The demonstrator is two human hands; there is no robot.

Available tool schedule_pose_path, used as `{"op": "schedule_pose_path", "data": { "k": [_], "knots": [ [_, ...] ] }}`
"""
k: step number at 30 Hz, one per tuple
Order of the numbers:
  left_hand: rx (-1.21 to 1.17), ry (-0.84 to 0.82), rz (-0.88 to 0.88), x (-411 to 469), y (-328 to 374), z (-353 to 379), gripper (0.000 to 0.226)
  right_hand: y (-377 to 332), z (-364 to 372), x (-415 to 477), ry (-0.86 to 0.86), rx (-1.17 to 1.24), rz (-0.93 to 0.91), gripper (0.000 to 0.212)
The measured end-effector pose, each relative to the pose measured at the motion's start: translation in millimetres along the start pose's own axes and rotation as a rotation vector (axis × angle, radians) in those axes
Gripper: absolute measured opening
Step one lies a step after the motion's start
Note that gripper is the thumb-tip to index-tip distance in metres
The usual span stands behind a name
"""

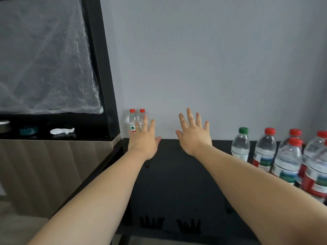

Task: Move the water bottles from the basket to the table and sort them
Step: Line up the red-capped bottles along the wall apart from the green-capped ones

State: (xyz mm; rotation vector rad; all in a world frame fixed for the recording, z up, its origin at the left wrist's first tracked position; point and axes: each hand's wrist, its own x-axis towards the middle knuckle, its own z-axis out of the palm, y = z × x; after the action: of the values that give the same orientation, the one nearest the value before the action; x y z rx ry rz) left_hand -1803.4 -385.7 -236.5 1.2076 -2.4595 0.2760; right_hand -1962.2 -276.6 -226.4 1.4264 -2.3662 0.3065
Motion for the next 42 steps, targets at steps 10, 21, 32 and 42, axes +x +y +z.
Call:
{"op": "schedule_pose_path", "data": {
  "k": [10,21,32,42],
  "knots": [
    [-0.019,0.010,0.126,-68.7,98.9,-2.0,0.073,74.9,-5.1,-98.1,0.019,-0.031,0.038,0.066],
    [-0.090,0.038,0.389,-90.9,232.3,4.6,0.071,196.2,-7.8,-156.5,0.137,-0.053,0.215,0.065],
    [-0.243,0.095,0.600,-85.0,356.6,15.8,0.078,317.1,-9.7,-190.2,0.170,-0.103,0.425,0.067],
    [-0.163,0.176,0.553,-66.9,411.8,33.9,0.097,344.5,4.7,-171.9,0.162,-0.077,0.363,0.068]
  ]
}}
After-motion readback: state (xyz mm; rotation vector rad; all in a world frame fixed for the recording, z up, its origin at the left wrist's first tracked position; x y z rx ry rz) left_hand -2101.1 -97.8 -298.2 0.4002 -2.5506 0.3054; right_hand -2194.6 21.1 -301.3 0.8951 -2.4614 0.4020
